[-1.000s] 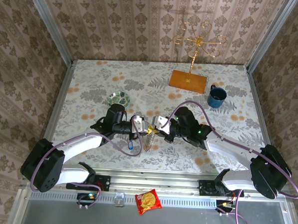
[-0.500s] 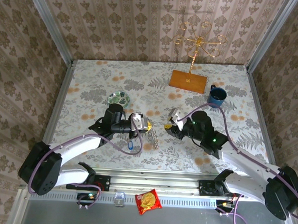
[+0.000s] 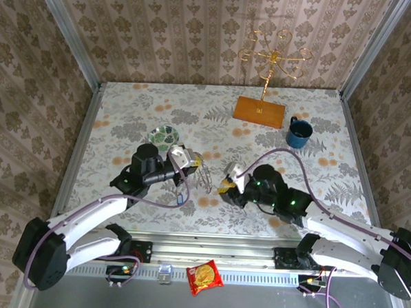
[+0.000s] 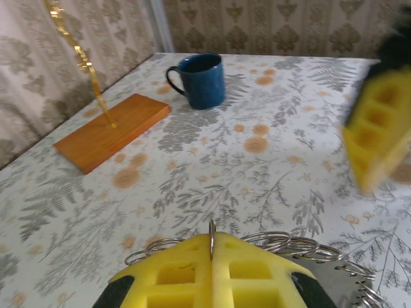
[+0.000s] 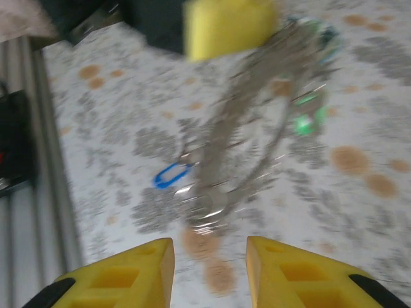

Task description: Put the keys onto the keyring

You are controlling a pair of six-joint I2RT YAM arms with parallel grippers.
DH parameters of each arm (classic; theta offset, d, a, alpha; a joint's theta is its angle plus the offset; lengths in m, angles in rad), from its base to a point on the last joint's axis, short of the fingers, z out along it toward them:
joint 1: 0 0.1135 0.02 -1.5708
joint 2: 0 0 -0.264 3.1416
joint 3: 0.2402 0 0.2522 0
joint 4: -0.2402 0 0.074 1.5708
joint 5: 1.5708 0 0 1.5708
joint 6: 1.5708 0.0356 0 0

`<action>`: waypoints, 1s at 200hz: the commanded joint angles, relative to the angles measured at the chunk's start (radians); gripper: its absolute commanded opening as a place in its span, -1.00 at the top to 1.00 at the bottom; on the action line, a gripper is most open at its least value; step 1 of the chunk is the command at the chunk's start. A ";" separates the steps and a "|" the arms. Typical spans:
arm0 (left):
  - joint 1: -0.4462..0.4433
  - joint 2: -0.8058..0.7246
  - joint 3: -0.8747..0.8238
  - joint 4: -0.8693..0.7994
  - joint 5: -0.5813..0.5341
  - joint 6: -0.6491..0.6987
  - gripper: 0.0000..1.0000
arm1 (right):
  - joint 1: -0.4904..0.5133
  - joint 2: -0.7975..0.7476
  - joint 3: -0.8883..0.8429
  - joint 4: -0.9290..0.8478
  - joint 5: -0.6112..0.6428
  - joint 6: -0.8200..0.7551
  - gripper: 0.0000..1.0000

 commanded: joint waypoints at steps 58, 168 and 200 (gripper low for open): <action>0.146 -0.305 -0.051 -0.221 -0.362 -0.247 1.00 | 0.226 0.425 0.268 -0.102 0.187 0.406 0.34; 0.249 -0.565 -0.090 -0.540 -0.845 -0.518 1.00 | 0.220 0.922 0.798 -0.523 0.344 1.178 0.34; 0.251 -0.620 -0.106 -0.595 -0.903 -0.597 1.00 | 0.220 1.008 0.909 -0.631 0.374 1.289 0.29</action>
